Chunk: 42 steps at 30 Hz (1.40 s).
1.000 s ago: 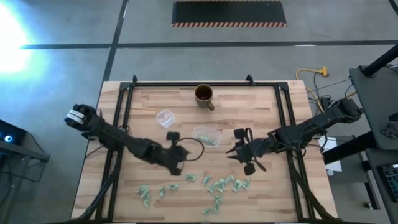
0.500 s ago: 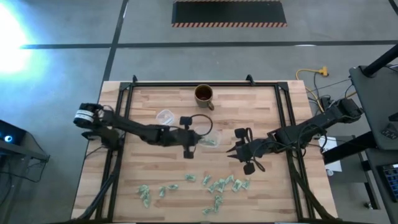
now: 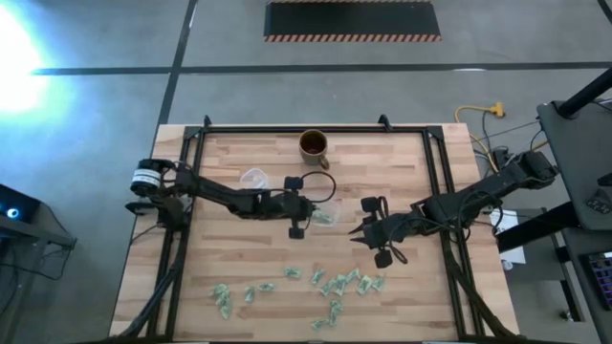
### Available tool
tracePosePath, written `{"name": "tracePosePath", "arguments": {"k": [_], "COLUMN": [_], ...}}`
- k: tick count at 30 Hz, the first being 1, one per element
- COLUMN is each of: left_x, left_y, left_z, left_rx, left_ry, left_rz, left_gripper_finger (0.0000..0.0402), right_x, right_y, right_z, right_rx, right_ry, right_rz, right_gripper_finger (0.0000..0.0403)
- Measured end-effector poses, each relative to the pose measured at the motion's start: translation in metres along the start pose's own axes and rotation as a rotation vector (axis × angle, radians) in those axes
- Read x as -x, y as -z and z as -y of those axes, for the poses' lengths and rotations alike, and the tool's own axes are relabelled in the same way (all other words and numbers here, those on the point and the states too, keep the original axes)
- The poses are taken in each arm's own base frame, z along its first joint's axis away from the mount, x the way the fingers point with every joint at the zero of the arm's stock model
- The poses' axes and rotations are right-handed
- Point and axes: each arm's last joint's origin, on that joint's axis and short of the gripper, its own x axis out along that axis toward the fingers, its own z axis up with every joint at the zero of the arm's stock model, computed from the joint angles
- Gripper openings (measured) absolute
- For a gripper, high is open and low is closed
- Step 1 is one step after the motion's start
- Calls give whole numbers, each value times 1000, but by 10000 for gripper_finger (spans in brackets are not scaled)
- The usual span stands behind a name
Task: Pick and place Stevia / Truvia into bins
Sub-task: Put the green stevia packet into the transparent container
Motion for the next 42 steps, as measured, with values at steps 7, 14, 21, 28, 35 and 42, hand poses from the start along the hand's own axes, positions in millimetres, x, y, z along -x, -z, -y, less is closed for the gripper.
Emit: {"name": "tracePosePath", "arguments": {"k": [7,14,21,28,35,42], "left_x": [1,2,25,64,92,111], "left_y": [-1,-5,-13,-15,-5,10], "left_z": [-1,-1,4,21,39,42], "left_rx": [-15,-12,-34,-24,-2,62], "left_ry": [-2,-5,28,105,163,147], "left_rz": [5,15,17,3,52,55], "left_gripper_finger": [99,154,160,160,160,160], "right_x": [-2,-3,-5,-12,-34,-60], "right_y": [5,9,15,22,27,38], "right_z": [-1,-1,-3,-23,-51,-72], "right_rx": [3,-39,-136,-165,-114,-108], "right_ry": [4,7,-8,-93,-165,-191], "right_rz": [-15,-22,-41,-66,-66,-91], "right_gripper_finger": [68,68,68,68,68,68]}}
